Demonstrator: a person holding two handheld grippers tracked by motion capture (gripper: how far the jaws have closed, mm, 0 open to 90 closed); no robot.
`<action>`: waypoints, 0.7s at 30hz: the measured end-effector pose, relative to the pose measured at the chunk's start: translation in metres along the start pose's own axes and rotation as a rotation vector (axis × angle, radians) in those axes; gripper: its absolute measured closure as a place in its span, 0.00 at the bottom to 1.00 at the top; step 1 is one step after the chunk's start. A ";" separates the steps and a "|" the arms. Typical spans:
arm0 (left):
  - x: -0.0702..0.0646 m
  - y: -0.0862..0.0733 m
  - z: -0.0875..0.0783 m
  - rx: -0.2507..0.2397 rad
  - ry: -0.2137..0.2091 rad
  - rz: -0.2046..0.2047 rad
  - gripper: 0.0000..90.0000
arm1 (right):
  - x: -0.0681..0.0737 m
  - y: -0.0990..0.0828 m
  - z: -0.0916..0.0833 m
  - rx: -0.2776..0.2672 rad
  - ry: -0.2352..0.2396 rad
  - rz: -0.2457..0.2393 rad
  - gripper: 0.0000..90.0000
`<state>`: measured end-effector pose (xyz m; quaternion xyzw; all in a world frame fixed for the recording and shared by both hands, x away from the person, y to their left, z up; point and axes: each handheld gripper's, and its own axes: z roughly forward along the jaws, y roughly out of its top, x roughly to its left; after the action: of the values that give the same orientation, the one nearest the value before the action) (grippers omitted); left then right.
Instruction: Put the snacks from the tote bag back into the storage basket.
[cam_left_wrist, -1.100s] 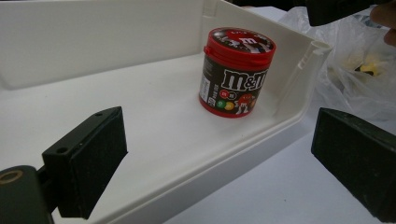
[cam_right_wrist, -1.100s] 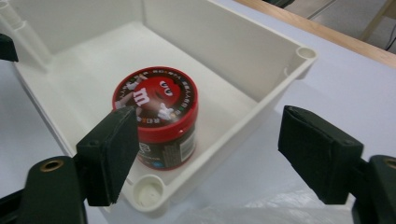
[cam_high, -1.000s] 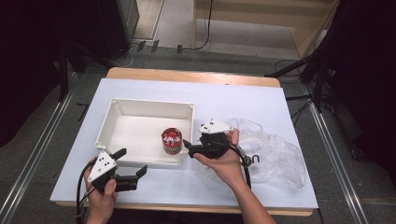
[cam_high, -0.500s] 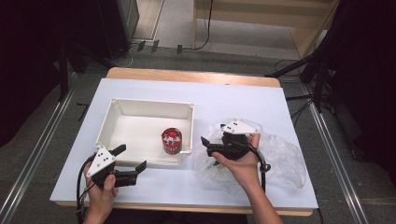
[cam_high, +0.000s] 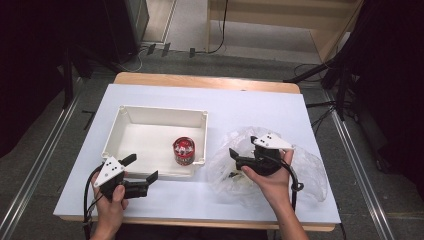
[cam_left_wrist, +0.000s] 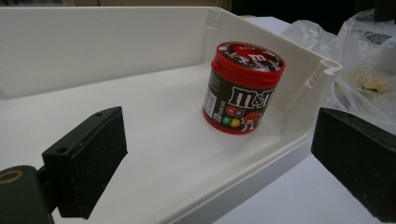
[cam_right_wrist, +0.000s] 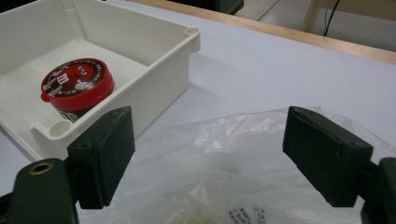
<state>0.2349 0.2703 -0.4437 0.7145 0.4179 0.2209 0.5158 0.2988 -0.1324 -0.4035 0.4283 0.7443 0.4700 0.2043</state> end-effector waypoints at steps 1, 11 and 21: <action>0.000 0.000 0.000 0.000 0.002 -0.002 0.04 | -0.002 -0.001 -0.002 -0.003 -0.004 0.002 0.19; 0.003 -0.001 -0.005 -0.005 -0.003 -0.014 0.04 | -0.019 -0.014 -0.019 -0.022 -0.033 0.030 0.19; 0.002 -0.003 -0.003 -0.003 -0.002 -0.014 0.04 | -0.036 -0.029 -0.031 -0.021 -0.067 0.054 0.19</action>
<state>0.2325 0.2739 -0.4454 0.7112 0.4220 0.2172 0.5187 0.2836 -0.1843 -0.4173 0.4613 0.7202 0.4687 0.2209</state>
